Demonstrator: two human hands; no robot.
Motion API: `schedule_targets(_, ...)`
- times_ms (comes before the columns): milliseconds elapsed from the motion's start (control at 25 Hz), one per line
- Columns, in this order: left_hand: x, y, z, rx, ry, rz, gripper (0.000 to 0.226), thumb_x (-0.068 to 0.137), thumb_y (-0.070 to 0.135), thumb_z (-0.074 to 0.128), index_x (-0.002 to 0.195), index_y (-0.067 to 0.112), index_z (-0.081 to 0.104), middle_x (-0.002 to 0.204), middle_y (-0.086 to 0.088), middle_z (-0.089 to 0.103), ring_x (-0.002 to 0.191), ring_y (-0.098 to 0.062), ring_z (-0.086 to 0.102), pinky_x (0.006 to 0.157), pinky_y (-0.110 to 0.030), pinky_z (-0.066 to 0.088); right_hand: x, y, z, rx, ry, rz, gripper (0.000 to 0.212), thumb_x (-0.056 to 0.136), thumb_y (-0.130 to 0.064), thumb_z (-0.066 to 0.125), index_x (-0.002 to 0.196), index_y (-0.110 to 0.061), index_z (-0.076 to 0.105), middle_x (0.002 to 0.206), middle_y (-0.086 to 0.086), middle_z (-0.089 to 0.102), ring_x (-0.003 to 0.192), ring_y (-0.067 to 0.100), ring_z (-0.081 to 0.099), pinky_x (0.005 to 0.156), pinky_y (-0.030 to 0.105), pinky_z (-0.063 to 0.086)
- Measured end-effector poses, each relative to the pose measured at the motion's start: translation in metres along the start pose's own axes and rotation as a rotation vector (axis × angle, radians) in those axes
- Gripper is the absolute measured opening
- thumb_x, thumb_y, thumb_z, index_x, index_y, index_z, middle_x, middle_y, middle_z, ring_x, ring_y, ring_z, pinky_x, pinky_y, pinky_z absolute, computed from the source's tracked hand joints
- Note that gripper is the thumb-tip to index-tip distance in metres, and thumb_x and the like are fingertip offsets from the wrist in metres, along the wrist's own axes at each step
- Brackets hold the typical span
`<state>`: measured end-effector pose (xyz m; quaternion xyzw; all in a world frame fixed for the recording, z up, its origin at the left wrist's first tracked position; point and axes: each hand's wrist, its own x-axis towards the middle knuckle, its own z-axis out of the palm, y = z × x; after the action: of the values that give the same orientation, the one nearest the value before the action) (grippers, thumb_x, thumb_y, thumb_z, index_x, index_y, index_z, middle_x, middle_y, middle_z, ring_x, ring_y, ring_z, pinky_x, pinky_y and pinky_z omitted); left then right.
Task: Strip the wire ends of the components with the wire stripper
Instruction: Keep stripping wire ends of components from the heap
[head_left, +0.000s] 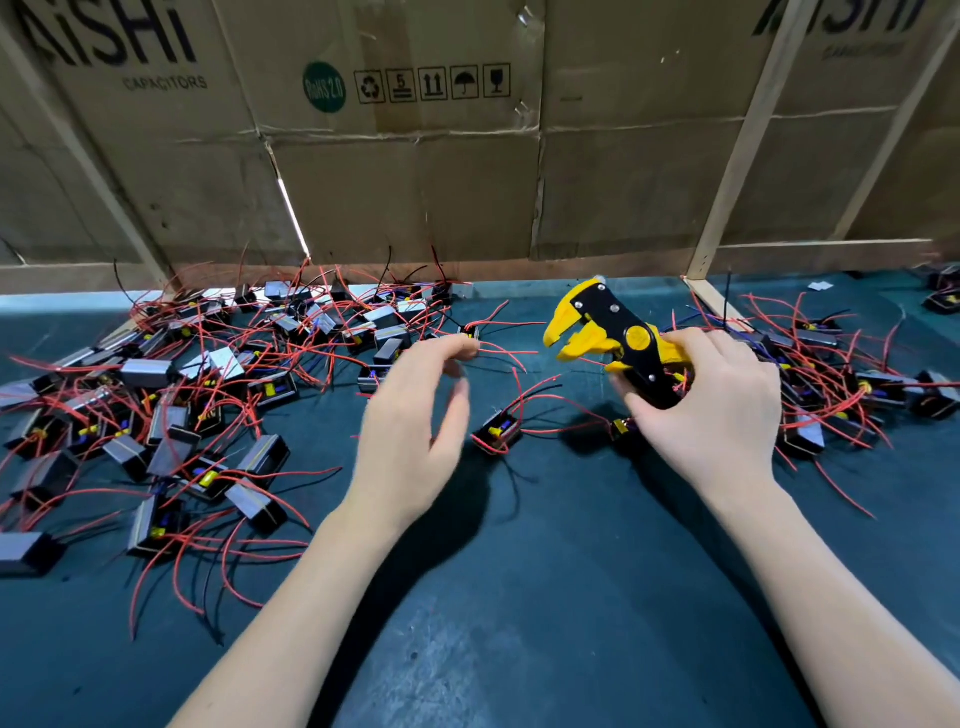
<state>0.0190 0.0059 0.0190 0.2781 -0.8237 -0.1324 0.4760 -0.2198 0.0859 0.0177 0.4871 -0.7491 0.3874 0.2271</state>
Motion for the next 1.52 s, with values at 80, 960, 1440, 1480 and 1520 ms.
schedule_targets(80,0.004,-0.017,-0.012,0.300,0.045,-0.079,0.023,0.085,-0.002,0.056,0.104,0.009,0.065,0.104,-0.004,0.064,0.101,-0.025,0.056,0.086,-0.035,0.045,0.000,-0.006,-0.004,0.146,-0.025,-0.021,0.037,0.072,-0.041,0.080,0.096,-0.016,0.067,0.088,0.001,0.066,0.086,0.027,0.061,0.079,0.046,0.046)
schedule_targets(960,0.012,-0.029,-0.031,-0.217,0.014,-0.555,0.020,0.091,-0.004,0.056,0.090,0.010,0.071,0.077,-0.006,0.072,0.059,-0.003,0.061,0.063,-0.011,0.047,-0.003,-0.003,0.008,-0.076,-0.595,0.064,0.058,0.075,-0.065,0.062,0.119,-0.026,0.060,0.112,-0.005,0.066,0.106,0.030,0.057,0.090,0.040,0.047)
schedule_targets(1440,0.004,-0.008,-0.017,-0.537,-0.507,-0.579,0.014,0.095,-0.001,0.054,0.098,0.007,0.065,0.080,-0.008,0.074,0.062,-0.017,0.066,0.055,-0.023,0.048,0.004,-0.017,-0.010,1.226,-0.499,0.257,0.036,0.084,-0.042,0.069,0.104,-0.013,0.063,0.099,0.013,0.071,0.090,0.021,0.067,0.080,0.026,0.052)
schedule_targets(1480,0.003,-0.006,-0.013,-0.390,-0.425,-0.500,0.012,0.093,0.001,0.058,0.093,0.010,0.066,0.075,-0.002,0.071,0.059,-0.011,0.061,0.056,-0.023,0.045,0.005,-0.016,-0.011,1.232,-0.594,0.274,0.036,0.084,-0.038,0.066,0.108,-0.012,0.063,0.103,0.013,0.071,0.094,0.023,0.068,0.082,0.025,0.052)
schedule_targets(1520,0.001,-0.006,-0.009,-0.210,-0.338,-0.418,0.009,0.091,0.006,0.062,0.091,0.014,0.066,0.074,0.004,0.067,0.059,-0.007,0.056,0.060,-0.025,0.043,0.005,-0.016,-0.012,1.203,-0.692,0.289,0.036,0.084,-0.036,0.062,0.112,-0.013,0.063,0.106,0.012,0.071,0.097,0.023,0.068,0.083,0.026,0.052)
